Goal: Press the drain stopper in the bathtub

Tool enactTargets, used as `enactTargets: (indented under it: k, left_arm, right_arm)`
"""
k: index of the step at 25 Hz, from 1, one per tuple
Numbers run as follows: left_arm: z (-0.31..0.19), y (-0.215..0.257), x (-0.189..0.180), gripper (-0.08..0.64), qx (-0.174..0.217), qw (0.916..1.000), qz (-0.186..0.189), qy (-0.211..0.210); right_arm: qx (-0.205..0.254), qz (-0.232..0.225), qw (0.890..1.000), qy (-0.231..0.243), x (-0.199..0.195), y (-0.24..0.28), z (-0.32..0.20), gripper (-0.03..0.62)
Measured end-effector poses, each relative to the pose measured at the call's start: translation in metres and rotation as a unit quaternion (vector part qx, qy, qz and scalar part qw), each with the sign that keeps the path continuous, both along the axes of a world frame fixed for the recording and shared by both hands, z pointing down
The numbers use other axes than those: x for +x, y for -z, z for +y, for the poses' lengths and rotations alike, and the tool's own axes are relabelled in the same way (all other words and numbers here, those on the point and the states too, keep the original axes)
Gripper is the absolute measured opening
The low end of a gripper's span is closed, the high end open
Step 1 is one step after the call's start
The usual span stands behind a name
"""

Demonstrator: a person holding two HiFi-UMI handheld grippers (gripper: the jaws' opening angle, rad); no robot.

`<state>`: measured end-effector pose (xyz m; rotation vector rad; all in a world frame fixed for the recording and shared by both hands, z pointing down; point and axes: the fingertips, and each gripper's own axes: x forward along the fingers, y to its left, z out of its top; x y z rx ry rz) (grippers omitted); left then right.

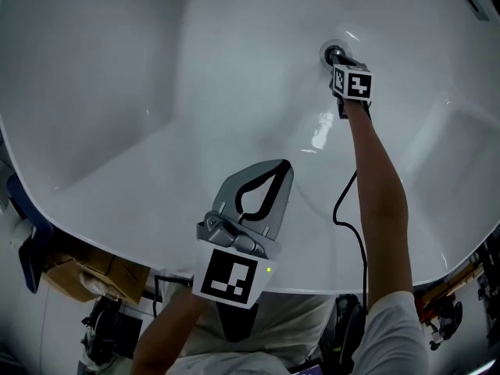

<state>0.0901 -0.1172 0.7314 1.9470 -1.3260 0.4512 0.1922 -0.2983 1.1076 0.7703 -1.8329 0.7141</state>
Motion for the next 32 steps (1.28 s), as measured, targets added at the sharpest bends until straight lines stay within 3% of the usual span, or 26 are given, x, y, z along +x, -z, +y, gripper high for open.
enactTargets:
  k: [7,12,27,32]
  left_arm:
    - [0.002,0.028,0.007,0.000,0.020,0.9995,-0.005,0.023]
    - [0.010,0.073,0.013,0.000,0.029,0.9993,-0.002,0.025]
    - [0.016,0.222,0.005,0.000,0.097,0.9950,-0.015,-0.018]
    - [0.044,0.281,0.000,0.000,0.103,0.9941,-0.007,-0.033]
  right_arm:
    - [0.023,-0.011,1.000,0.014,0.016,0.046,0.017,0.003]
    - [0.025,-0.029,0.999,0.013,0.021,0.101,0.041,0.003]
    - [0.086,-0.118,0.989,0.018,-0.029,0.323,0.060,0.003]
    - [0.085,-0.137,0.987,0.010,-0.036,0.400,0.096,0.003]
